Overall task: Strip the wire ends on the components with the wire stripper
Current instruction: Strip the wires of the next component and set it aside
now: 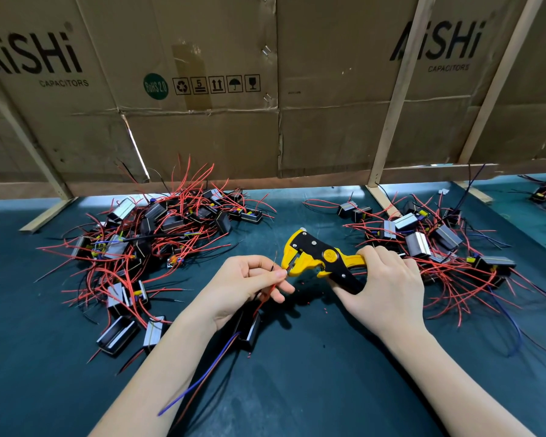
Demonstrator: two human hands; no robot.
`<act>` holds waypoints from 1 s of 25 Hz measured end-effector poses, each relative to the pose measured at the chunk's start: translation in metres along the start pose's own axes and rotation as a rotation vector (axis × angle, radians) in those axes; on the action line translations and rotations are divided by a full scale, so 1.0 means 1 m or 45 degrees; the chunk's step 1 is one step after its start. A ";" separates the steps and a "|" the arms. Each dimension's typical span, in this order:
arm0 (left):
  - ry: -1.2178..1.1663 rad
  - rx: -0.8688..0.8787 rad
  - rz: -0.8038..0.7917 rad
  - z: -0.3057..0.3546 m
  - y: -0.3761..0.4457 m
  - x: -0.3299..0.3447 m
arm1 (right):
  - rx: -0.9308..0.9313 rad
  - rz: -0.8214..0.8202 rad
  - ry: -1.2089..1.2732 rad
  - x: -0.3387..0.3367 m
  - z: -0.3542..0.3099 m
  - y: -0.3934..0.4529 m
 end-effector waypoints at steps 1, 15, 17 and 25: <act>-0.004 -0.003 0.003 0.000 0.000 0.000 | -0.007 0.007 -0.006 0.000 0.000 0.000; -0.004 -0.034 -0.003 0.001 -0.003 0.002 | -0.068 0.061 -0.013 -0.002 0.002 0.000; 0.003 -0.036 -0.014 0.002 -0.003 0.002 | -0.055 0.031 -0.023 -0.001 0.001 -0.001; 0.039 -0.028 -0.058 0.005 -0.005 0.000 | 0.005 -0.114 -0.058 -0.003 -0.002 -0.002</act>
Point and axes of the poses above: each hand's wrist, its own y-axis towards the middle knuckle, its own x-axis out of the palm, z = x × y, the point moved 2 cm from there along y, towards the middle knuckle, and after that the axes turned 2 degrees about z, right-handed, at the moved point
